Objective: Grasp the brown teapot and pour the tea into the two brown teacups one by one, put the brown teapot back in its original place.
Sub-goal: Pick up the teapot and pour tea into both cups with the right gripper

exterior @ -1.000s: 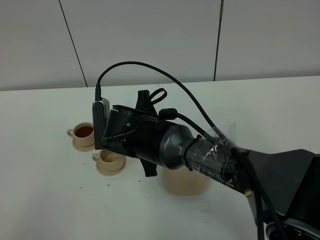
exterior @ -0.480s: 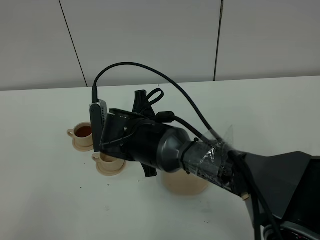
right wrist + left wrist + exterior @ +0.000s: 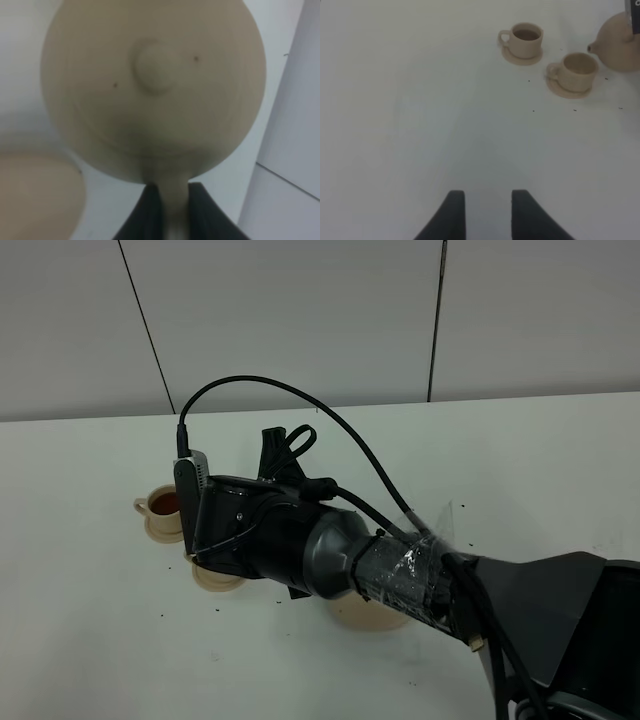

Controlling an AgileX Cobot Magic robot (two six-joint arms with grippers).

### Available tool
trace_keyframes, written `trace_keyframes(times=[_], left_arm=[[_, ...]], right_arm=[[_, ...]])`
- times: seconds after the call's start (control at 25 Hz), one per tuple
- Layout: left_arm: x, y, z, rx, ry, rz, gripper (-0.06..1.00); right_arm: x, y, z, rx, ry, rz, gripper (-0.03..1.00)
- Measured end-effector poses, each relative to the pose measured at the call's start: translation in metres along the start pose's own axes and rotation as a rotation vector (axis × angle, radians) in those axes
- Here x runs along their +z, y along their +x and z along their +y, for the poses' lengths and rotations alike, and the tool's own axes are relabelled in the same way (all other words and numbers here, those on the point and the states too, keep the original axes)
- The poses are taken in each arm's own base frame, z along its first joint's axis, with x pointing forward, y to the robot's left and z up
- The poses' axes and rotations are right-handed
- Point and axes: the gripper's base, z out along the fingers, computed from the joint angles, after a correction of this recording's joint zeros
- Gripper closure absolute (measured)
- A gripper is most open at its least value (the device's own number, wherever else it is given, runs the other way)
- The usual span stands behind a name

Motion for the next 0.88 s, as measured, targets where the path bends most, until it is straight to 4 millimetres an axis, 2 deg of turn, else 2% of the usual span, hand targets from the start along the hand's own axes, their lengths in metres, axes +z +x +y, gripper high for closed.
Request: trace_keyframes(times=[0.28, 0.88], left_arm=[[0.0, 0.0, 0.0, 0.0, 0.0, 0.0, 0.65], [0.0, 0.0, 0.0, 0.0, 0.0, 0.0, 0.65]], right_arm=[[-0.007, -0.007, 0.003, -0.045, 0.04, 0.011, 0.87], [-0.009, -0.012, 0.006, -0.103, 0.089, 0.043, 0.87]])
